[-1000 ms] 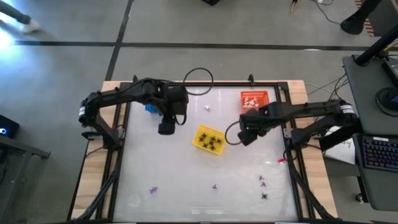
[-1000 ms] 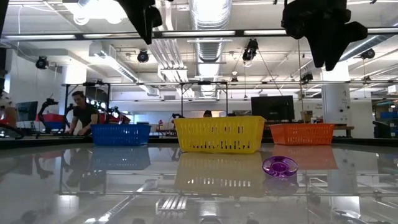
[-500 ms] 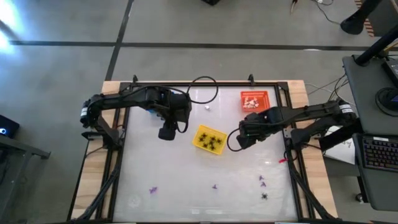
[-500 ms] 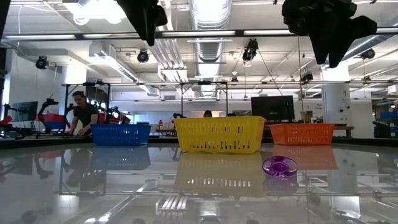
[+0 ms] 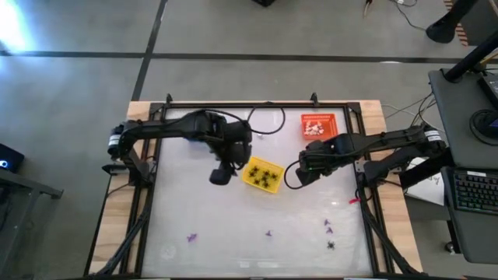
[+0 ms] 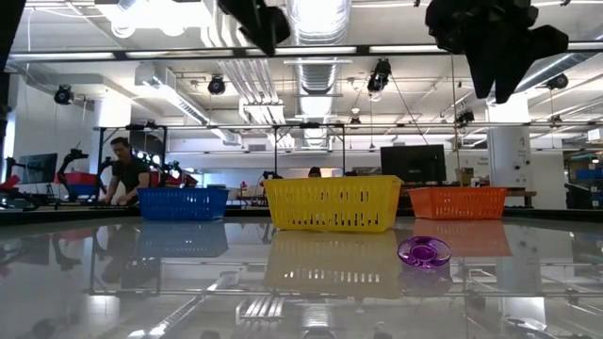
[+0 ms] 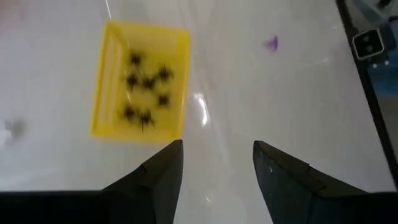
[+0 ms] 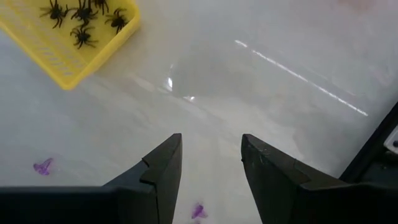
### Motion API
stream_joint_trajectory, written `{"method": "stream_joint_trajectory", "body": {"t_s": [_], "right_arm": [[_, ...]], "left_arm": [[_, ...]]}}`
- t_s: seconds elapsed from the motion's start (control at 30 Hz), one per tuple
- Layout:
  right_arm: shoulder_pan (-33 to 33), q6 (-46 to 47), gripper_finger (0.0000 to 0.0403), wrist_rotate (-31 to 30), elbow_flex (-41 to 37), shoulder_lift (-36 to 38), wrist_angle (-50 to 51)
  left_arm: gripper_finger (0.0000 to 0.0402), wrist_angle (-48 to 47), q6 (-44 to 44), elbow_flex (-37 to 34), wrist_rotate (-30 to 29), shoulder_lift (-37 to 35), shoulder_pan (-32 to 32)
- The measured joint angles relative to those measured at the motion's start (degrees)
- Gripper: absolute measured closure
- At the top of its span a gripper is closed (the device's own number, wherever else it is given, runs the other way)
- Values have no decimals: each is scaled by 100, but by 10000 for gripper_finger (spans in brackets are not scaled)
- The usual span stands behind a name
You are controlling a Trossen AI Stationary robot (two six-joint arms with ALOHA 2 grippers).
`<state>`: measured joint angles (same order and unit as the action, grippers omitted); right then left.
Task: Sort Halloween decoration
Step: Put the purple witch hat toy into the blue bin
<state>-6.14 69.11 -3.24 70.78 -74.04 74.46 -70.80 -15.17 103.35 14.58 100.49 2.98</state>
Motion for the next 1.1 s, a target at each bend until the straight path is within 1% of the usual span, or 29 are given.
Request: {"method": "stream_joint_trajectory", "body": {"t_s": [0.1,0.17,0.23,0.3,0.37,0.63,0.9,1.1], "right_arm": [[1,13,244,-87,0,0,1],[1,98,246,-136,0,0,2],[1,179,247,-183,0,0,19],[1,184,248,-372,-1,0,30],[18,185,247,-513,-2,1,28],[83,297,241,-928,-2,11,189],[455,420,241,-1186,-2,44,1242],[782,164,241,-1189,-2,238,1553]], "left_arm": [[214,389,-121,0,-16,109,-202],[211,612,-145,0,-127,224,-389],[210,682,-269,0,-368,390,-600],[210,734,-371,0,-707,544,-791],[210,730,-408,0,-873,684,-924],[210,1123,-229,0,-911,1229,-1165],[209,1254,218,0,-912,1543,-1250],[209,1301,376,0,-910,1659,-1390]]}}
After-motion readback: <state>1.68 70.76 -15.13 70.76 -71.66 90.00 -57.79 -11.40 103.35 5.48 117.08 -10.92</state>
